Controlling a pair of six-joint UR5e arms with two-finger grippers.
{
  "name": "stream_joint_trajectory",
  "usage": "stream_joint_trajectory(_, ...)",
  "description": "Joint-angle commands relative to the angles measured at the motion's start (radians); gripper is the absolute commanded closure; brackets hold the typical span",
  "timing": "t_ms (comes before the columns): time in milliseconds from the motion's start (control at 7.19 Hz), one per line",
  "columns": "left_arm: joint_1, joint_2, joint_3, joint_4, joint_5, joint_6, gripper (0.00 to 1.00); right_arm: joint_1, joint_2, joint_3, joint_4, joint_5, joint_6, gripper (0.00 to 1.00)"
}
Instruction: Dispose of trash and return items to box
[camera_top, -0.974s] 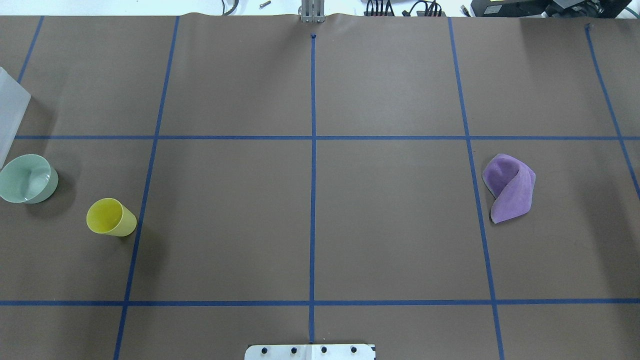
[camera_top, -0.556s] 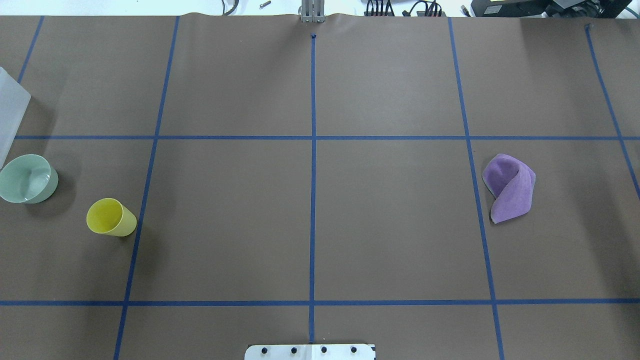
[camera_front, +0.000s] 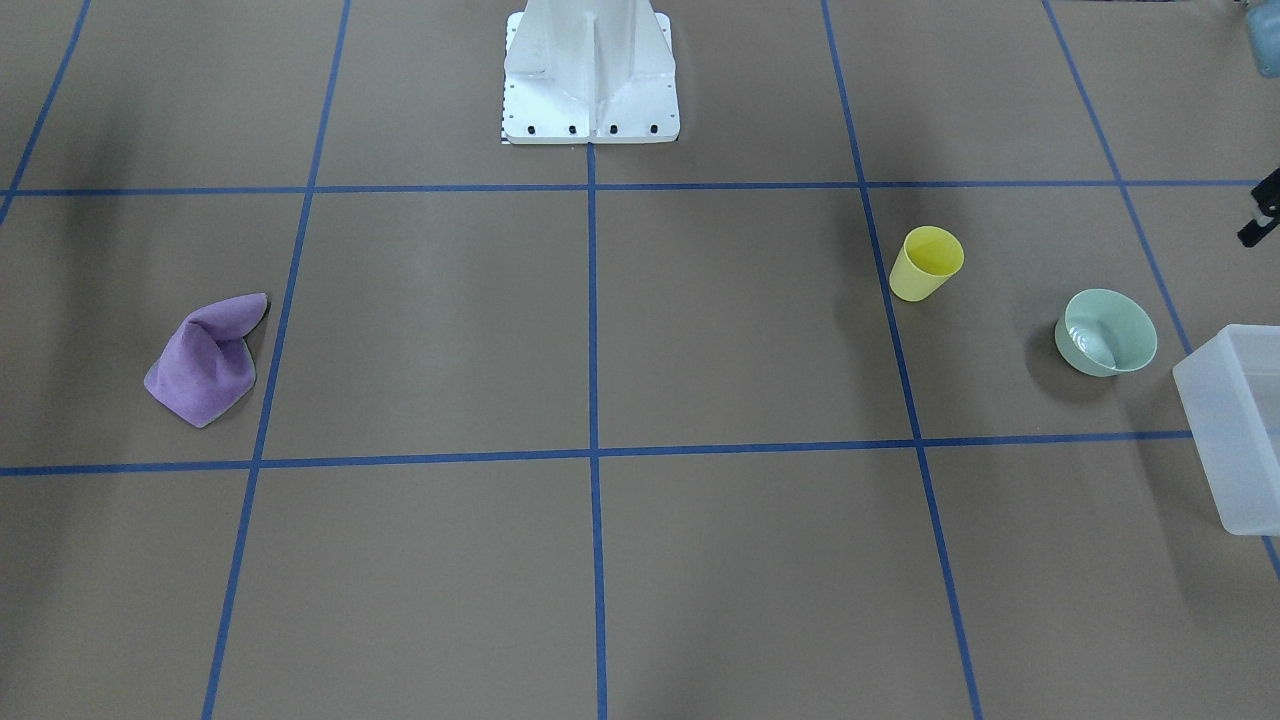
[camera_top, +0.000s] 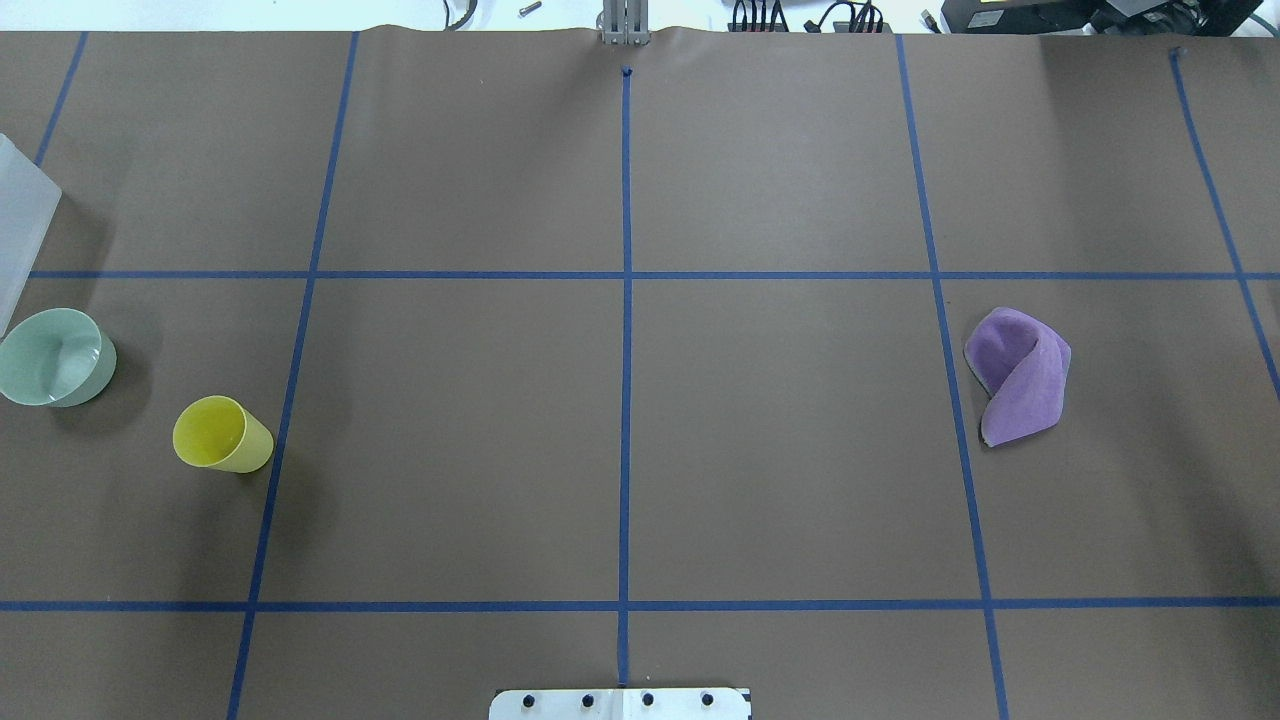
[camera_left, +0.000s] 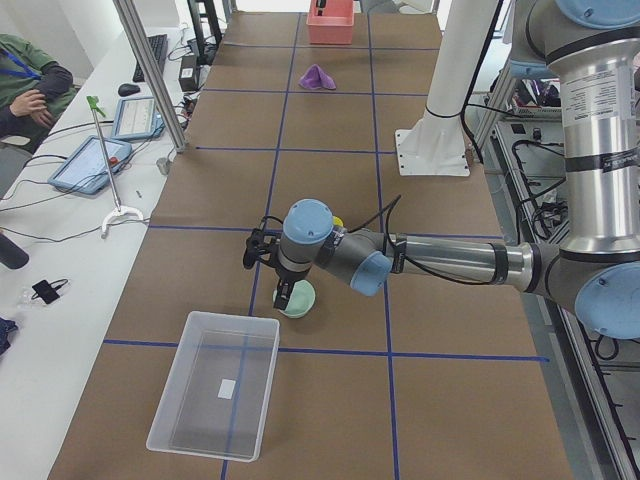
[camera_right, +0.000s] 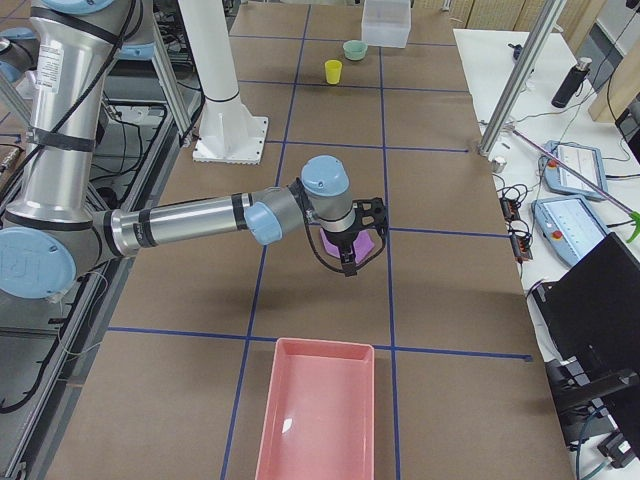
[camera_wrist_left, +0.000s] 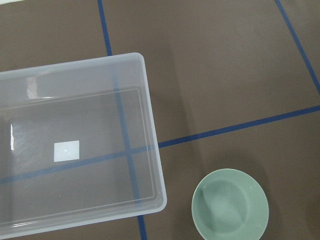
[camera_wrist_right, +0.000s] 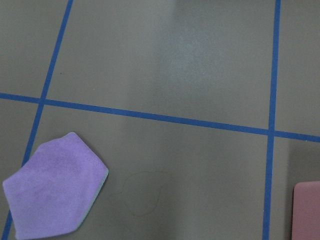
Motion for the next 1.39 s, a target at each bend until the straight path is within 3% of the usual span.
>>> stream_joint_trajectory(0,0.123,0.001,0.036,-0.068,0.084,-0.138,0.02,-0.034,0.000,0.001,0.038,-0.020,0.057,0.00)
stream_joint_trajectory(278,0.163,-0.004,0.143,-0.206,0.109,-0.183,0.02,-0.039,-0.001,0.000,0.038,-0.036,0.057,0.00)
stream_joint_trajectory(556,0.258,-0.009,0.188,-0.346,0.166,-0.366,0.03,-0.040,-0.001,0.000,0.039,-0.037,0.056,0.00)
stream_joint_trajectory(974,0.353,-0.044,0.202,-0.398,0.224,-0.451,0.03,-0.042,-0.001,-0.002,0.039,-0.046,0.054,0.00)
stream_joint_trajectory(1252,0.413,-0.084,0.231,-0.402,0.294,-0.452,0.22,-0.042,-0.001,-0.003,0.039,-0.046,0.054,0.00)
